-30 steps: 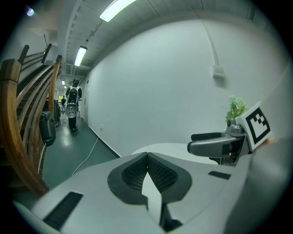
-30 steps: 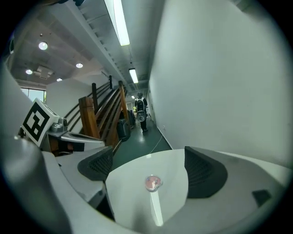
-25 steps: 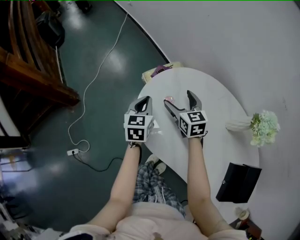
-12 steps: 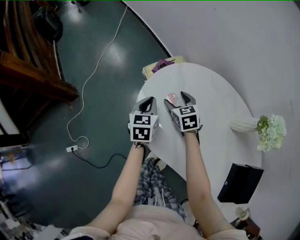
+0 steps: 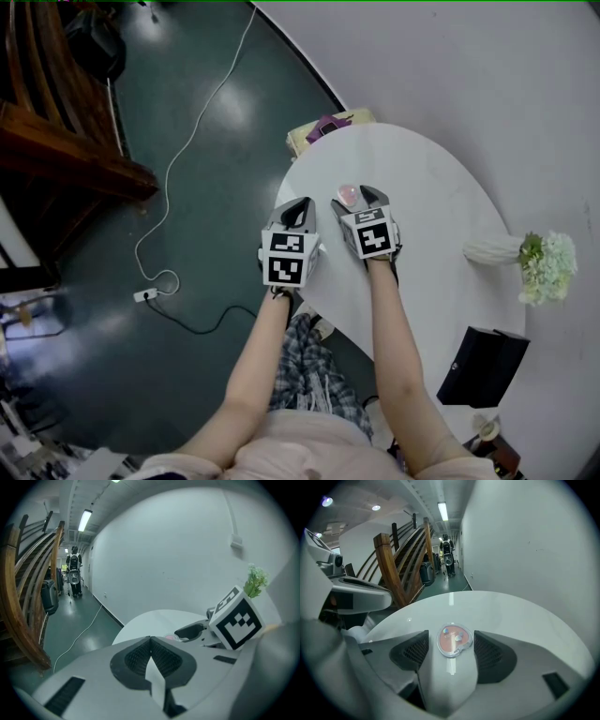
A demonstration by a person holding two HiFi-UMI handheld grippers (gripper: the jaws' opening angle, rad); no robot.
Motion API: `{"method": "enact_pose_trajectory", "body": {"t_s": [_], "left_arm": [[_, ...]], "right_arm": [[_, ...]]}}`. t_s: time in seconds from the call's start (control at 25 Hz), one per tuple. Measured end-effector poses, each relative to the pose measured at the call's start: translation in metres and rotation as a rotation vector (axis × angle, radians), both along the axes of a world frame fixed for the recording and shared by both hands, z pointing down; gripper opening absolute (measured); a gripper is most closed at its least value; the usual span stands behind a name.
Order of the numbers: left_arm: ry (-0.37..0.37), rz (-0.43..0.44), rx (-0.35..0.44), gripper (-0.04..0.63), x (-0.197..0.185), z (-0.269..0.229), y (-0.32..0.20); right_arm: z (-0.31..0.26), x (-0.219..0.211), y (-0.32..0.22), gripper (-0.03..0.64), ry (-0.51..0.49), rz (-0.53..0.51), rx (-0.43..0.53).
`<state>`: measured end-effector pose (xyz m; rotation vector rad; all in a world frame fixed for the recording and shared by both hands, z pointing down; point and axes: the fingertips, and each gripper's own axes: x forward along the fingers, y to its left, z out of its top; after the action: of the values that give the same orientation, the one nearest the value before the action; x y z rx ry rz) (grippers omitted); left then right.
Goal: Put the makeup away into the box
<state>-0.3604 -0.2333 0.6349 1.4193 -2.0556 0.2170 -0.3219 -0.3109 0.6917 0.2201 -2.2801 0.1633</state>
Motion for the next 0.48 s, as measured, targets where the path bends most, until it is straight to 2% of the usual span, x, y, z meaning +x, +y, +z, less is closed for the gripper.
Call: {"method": "enact_pose_trajectory", "body": {"t_s": [0.2, 0.48], "left_arm": [[0.004, -0.001, -0.005, 0.026, 0.000, 0.002, 0.002], [-0.003, 0.008, 0.001, 0.026, 0.005, -0.005, 0.004]], "right_arm": [[0.000, -0.001, 0.005, 0.245, -0.005, -0.005, 0.005], [-0.025, 0.010, -0.002, 0.242, -0.079, 0.063, 0.047]]}}
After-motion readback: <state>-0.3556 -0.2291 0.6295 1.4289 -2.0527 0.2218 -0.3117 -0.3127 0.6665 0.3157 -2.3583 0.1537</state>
